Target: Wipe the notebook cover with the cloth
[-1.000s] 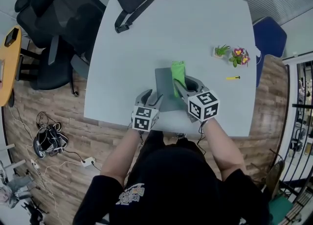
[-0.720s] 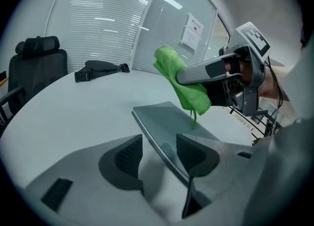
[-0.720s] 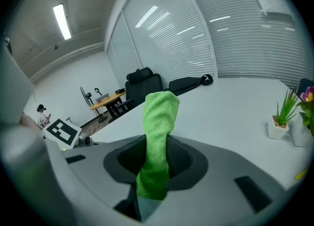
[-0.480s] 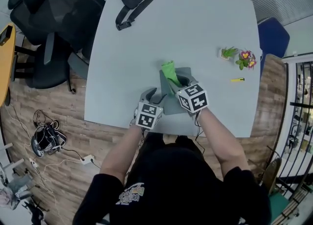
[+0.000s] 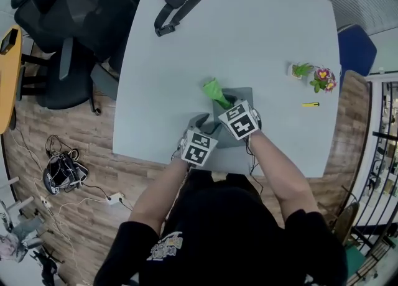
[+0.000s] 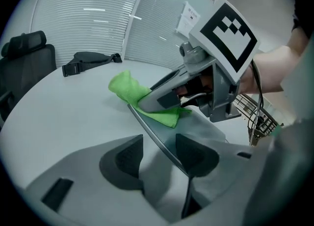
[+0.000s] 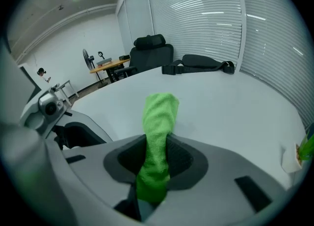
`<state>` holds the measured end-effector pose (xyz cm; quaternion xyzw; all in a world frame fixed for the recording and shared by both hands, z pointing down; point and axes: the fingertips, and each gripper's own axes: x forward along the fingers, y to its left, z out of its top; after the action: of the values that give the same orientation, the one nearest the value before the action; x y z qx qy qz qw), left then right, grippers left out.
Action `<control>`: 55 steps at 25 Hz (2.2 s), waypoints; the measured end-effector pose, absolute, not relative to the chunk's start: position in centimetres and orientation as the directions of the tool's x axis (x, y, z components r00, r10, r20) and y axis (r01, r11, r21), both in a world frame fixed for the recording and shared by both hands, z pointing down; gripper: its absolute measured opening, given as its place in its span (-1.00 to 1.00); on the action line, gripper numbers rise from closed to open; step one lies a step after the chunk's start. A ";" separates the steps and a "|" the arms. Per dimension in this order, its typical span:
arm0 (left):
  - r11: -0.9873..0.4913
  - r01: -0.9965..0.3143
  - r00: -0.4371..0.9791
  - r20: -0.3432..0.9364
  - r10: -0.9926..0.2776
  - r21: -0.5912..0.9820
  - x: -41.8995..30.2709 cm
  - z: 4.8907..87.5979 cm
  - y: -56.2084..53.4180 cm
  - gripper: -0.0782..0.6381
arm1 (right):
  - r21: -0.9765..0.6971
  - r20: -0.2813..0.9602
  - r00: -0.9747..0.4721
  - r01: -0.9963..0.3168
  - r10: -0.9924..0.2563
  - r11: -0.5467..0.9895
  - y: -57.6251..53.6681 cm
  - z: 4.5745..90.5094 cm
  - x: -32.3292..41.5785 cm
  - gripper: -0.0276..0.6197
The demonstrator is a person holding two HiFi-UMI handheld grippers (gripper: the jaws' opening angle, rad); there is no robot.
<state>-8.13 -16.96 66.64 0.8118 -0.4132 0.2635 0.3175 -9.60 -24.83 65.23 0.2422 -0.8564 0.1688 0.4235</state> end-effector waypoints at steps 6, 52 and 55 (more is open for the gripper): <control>-0.460 -0.837 0.520 0.694 -0.498 0.298 -8.3 66.7 -16.9 -0.19 | -0.054 0.821 -0.504 -0.534 -0.267 0.844 -25.0 65.4 -10.0 -0.56; -0.462 -0.841 0.512 0.691 -0.510 0.282 -8.5 66.6 -17.1 -0.19 | -0.148 0.810 -0.379 -0.870 -0.448 0.470 -28.0 65.5 4.7 -0.57; -0.462 -0.841 0.511 0.691 -0.512 0.280 -8.4 66.6 -17.1 -0.19 | -0.161 0.800 -0.407 -0.854 -0.441 0.496 -27.3 65.1 3.8 -0.57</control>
<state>-8.43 -17.12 66.58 0.8124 -0.4165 0.2666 0.3091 3.76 -27.31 65.07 0.4109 -0.7874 0.2888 0.3575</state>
